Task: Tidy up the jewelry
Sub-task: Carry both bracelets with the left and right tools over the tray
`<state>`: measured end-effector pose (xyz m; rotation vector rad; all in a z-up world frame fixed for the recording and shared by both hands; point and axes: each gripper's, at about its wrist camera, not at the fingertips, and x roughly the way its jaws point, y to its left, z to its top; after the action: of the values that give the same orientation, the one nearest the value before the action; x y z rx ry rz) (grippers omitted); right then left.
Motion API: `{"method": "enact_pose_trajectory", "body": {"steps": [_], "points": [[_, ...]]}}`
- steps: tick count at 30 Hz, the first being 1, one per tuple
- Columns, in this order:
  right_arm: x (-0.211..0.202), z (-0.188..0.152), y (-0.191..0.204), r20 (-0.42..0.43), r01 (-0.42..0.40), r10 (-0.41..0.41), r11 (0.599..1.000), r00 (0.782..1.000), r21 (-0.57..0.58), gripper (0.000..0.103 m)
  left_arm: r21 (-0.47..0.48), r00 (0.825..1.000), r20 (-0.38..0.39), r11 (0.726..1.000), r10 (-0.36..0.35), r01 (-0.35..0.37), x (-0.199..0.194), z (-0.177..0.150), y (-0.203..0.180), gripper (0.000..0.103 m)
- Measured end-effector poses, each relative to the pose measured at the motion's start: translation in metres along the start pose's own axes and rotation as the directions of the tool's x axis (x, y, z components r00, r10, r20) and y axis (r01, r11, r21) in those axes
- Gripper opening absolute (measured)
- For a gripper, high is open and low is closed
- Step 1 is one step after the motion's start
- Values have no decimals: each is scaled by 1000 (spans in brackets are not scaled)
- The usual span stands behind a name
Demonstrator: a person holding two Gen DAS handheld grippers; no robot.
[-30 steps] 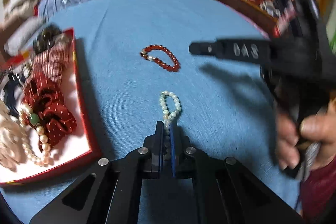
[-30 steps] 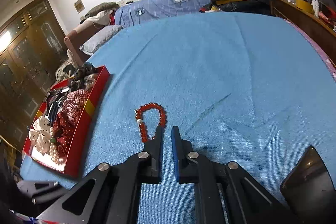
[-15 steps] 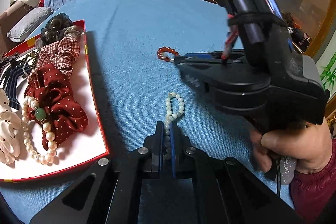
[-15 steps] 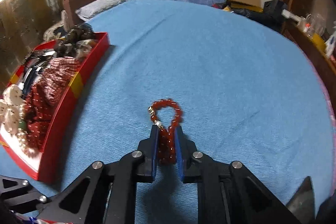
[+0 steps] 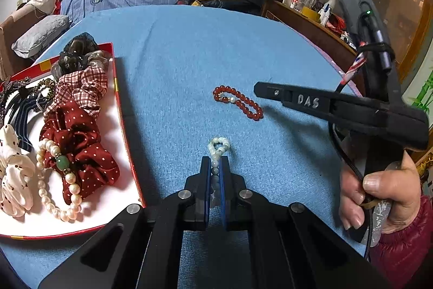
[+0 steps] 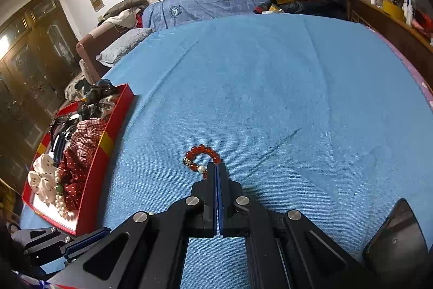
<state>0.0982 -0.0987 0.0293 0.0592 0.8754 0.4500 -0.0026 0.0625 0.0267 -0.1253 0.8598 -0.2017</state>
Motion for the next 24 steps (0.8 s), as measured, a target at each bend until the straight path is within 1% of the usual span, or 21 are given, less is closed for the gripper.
{"method": "enact_pose_trajectory", "body": {"steps": [2, 3, 5, 7, 9, 11, 14, 16, 20, 22, 24], "points": [[8, 0, 7, -29, 32, -34, 998, 999, -45, 6, -2, 1000, 9, 1000, 1, -1, -6, 0, 1, 5], [11, -3, 8, -38, 41, -43, 997, 998, -57, 6, -4, 1000, 12, 1000, -1, 1, -8, 1, 3, 5], [12, -5, 16, -38, 28, -32, 994, 999, -105, 6, -11, 1000, 26, 1000, 0, 0, -13, 1, 6, 5], [13, -5, 22, -30, 45, -50, 989, 998, -143, 6, -14, 1000, 31, 1000, -3, 4, -17, 3, 8, 5], [23, -6, 26, -60, 41, -52, 984, 997, -172, 6, -16, 999, 38, 1000, -3, 4, -21, 4, 10, 5], [30, -7, 28, -79, 54, -70, 980, 994, -192, 7, -15, 999, 41, 1000, -7, 8, -23, 4, 10, 5], [35, -2, 29, -83, 67, -87, 974, 993, -214, 6, -13, 999, 41, 1000, -11, 12, -23, 2, 10, 5], [37, -1, 28, -84, 71, -93, 971, 992, -229, 10, -12, 999, 41, 1000, -13, 13, -24, 2, 9, 5], [36, -2, 32, -78, 74, -100, 957, 992, -282, 10, -20, 999, 46, 1000, -11, 11, -26, 1, 11, 5], [33, -7, 38, -67, 96, -125, 937, 990, -335, 9, -26, 999, 49, 1000, -10, 11, -27, 3, 13, 5], [32, -8, 41, -60, 114, -143, 934, 988, -337, 7, -30, 998, 55, 1000, -5, 7, -30, 4, 14, 5]]}}
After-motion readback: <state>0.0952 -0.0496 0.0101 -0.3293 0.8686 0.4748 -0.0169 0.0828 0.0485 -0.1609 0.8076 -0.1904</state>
